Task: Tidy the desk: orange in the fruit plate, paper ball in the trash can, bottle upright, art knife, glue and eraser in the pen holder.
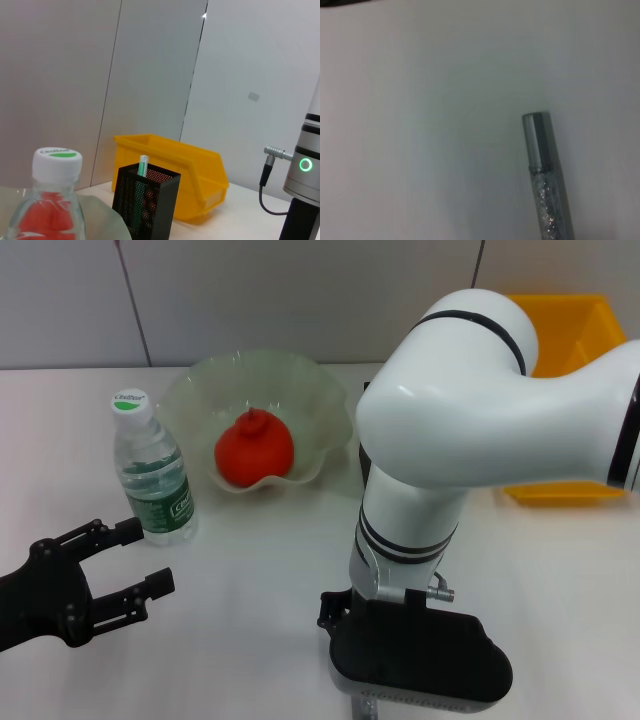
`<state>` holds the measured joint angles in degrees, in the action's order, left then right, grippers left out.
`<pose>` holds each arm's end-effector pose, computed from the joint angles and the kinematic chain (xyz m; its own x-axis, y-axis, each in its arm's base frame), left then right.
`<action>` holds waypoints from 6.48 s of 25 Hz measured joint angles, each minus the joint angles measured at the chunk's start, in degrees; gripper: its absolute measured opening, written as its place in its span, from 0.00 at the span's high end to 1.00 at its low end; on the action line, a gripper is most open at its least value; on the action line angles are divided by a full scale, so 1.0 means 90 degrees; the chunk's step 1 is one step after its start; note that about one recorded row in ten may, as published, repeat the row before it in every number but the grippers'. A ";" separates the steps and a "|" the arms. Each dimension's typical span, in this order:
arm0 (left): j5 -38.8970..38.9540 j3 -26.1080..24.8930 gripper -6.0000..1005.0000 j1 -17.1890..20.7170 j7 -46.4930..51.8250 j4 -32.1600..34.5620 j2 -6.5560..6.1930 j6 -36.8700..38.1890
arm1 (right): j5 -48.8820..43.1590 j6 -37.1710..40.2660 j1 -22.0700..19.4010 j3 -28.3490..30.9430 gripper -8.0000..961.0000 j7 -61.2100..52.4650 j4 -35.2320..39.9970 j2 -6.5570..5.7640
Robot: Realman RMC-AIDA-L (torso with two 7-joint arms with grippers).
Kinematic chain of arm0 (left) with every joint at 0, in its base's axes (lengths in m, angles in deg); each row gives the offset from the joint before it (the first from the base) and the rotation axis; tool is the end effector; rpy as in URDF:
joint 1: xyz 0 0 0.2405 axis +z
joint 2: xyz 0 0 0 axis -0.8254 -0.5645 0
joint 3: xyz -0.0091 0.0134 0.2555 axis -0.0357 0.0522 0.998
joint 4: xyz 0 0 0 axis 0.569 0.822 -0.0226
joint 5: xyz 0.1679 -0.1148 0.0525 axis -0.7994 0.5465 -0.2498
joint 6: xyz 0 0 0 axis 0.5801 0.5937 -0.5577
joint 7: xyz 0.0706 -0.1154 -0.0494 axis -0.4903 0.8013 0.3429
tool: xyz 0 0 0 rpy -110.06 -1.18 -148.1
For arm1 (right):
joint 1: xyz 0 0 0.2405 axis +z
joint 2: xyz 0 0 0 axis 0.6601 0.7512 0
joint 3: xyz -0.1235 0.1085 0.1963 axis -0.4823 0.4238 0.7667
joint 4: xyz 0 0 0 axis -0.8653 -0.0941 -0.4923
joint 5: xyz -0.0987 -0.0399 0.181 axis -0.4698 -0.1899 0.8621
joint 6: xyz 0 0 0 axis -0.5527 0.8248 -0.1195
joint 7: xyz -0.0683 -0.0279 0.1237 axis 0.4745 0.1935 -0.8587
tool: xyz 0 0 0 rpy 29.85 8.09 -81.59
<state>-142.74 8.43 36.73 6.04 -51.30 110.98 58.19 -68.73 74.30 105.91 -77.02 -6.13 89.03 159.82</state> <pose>-0.3238 0.2577 0.0326 0.7036 0.2230 0.6747 0.4882 -0.8417 -0.2308 0.0951 0.3220 -0.1456 0.0693 0.9856 0.1541 0.7493 -0.1534 0.6442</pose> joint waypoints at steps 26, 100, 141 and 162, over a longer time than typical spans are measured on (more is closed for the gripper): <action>0.0334 -0.0087 0.20 -0.0145 0.0334 0.0035 -0.0004 0.0021 | -0.1147 0.1467 -0.1747 0.3131 0.85 -0.0618 0.2496 -0.0035; 0.0404 -0.0163 0.20 -0.0173 -0.1385 -0.0167 0.0415 -0.0404 | -0.3960 -0.6594 -0.5071 0.2761 0.82 0.3546 0.2837 -0.0022; 0.0446 0.0398 0.20 -0.0178 -0.1741 -0.0669 0.0428 -0.0165 | -0.1020 -1.1398 -0.4892 0.2881 0.28 -0.0240 0.1988 -0.0056; 0.0311 0.0901 0.20 -0.0502 -0.1247 -0.0706 0.0405 -0.0823 | -0.0064 -0.8097 -0.4694 0.3865 0.28 -0.9990 0.3703 -0.0211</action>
<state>-139.94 16.54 32.22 -5.19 -57.65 114.63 50.79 -69.30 1.42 63.66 -42.23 -96.04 122.36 157.93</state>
